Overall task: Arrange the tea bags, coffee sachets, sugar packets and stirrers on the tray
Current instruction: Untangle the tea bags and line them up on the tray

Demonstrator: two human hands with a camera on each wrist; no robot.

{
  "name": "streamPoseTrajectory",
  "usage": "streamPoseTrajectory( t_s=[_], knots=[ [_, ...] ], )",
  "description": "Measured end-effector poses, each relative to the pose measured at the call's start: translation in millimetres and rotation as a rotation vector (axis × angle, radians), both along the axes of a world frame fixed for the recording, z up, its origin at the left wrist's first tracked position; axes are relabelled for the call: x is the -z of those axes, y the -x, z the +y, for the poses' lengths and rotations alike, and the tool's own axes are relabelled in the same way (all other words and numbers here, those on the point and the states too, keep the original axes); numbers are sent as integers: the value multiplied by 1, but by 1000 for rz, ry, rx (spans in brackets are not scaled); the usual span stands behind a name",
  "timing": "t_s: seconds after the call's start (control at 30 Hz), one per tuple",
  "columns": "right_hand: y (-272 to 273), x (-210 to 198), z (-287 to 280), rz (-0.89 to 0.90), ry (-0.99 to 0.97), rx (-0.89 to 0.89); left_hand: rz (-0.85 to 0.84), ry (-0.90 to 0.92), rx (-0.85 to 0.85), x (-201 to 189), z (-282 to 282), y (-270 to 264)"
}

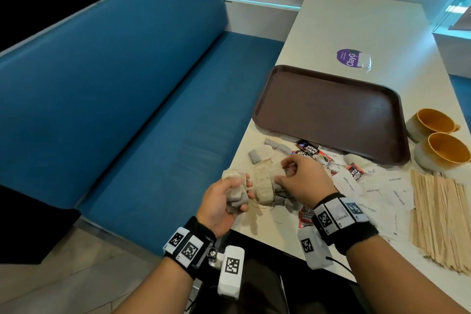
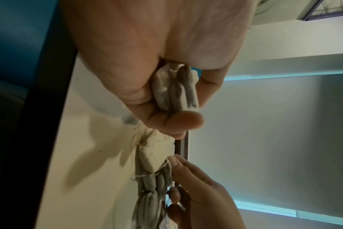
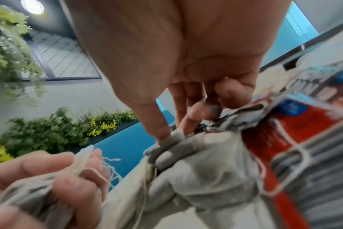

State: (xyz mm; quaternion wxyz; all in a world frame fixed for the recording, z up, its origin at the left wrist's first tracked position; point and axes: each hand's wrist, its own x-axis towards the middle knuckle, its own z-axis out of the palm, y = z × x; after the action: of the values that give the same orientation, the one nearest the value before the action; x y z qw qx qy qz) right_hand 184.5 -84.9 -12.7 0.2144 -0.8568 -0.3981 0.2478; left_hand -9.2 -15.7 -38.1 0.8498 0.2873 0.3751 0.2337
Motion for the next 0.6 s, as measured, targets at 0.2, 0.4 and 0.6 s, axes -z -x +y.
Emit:
streamPoseTrajectory(
  t_s=[0.2,0.4,0.6],
  knots=[
    [-7,-3,-5,134,-113,71,27,-154,-12,13,-5,-2],
    [-11,-18,-16,179,-260,145,25,-187,-12,14,-7,0],
    [-4,-33,-13,283,-368,61,-12,-149,-127,17,-9,-1]
  ],
)
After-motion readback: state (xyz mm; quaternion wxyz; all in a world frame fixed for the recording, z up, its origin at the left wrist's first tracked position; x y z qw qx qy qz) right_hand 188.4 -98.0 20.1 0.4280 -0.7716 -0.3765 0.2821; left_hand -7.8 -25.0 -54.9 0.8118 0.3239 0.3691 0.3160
